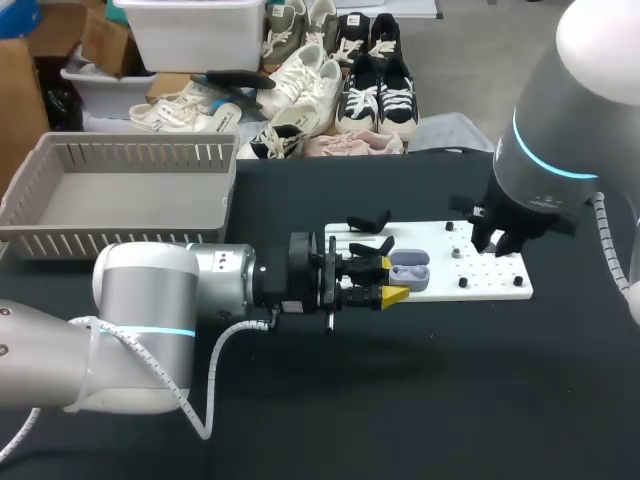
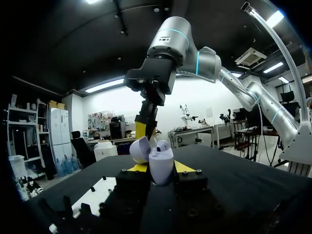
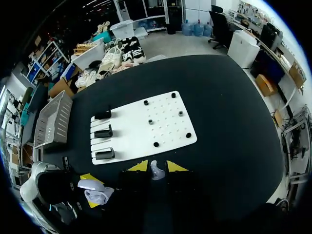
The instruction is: Pick up each earbud case from the left stands, insert the matching earbuds, close the lid, and place the case in the box.
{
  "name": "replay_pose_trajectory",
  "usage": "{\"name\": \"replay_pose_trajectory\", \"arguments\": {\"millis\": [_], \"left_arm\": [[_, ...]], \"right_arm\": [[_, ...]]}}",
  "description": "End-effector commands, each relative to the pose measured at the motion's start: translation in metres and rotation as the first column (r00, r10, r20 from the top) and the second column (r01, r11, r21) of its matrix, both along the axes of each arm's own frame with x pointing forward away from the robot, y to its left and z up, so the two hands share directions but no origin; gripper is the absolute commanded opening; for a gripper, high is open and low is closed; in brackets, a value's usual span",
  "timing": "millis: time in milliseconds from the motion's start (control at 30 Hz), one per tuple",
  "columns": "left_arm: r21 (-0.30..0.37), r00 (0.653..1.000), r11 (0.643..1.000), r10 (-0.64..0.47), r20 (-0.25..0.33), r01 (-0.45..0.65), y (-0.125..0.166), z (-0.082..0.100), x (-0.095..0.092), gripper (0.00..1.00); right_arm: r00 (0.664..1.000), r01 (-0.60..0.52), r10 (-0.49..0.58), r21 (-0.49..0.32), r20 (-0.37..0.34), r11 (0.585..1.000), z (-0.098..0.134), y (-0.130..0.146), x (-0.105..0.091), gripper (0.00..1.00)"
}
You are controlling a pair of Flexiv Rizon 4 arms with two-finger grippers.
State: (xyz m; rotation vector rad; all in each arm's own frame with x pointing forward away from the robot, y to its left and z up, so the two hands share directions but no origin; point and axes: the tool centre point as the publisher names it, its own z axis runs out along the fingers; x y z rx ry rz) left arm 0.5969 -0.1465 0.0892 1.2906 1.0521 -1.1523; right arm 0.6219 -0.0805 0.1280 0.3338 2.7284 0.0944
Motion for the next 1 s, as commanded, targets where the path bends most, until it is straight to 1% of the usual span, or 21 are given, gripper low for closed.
{"name": "replay_pose_trajectory", "arguments": {"millis": [33, 200, 367, 500, 600, 733, 1000], "left_arm": [[0.001, 1.000, 1.000, 0.006, 0.001, -0.006, 0.000, 0.000, -0.001, 0.00], [0.001, 1.000, 1.000, 0.006, 0.001, -0.006, 0.000, 0.000, -0.001, 0.00], [0.001, 1.000, 1.000, 0.006, 0.001, -0.006, 0.000, 0.000, -0.001, 0.00], [0.001, 1.000, 1.000, 0.006, 0.001, -0.006, 0.000, 0.000, -0.001, 0.00], [0.001, 1.000, 1.000, 0.006, 0.001, -0.006, 0.000, 0.000, -0.001, 0.00], [0.001, 1.000, 1.000, 0.006, 0.001, -0.006, 0.000, 0.000, -0.001, 0.00], [0.001, 1.000, 1.000, 0.006, 0.001, -0.006, 0.000, 0.000, -0.001, 0.00]], "right_arm": [[0.999, -0.038, 0.036, -0.041, -0.040, 0.998, 0.029, 0.012, -0.017, 0.00], [0.994, -0.106, 0.103, -0.078, -0.048, 0.991, 0.045, 0.030, -0.032, 0.00], [0.982, -0.180, 0.172, -0.111, -0.072, 0.977, 0.057, 0.048, -0.047, 0.00], [0.966, -0.248, 0.236, -0.121, -0.100, 0.961, 0.065, 0.063, -0.058, 0.00], [0.947, -0.306, 0.291, -0.114, -0.134, 0.945, 0.067, 0.072, -0.065, 0.00], [0.920, -0.372, 0.351, -0.102, -0.173, 0.923, 0.066, 0.082, -0.068, 0.00], [0.883, -0.453, 0.425, -0.121, -0.200, 0.883, 0.066, 0.102, -0.067, 0.00]]}}
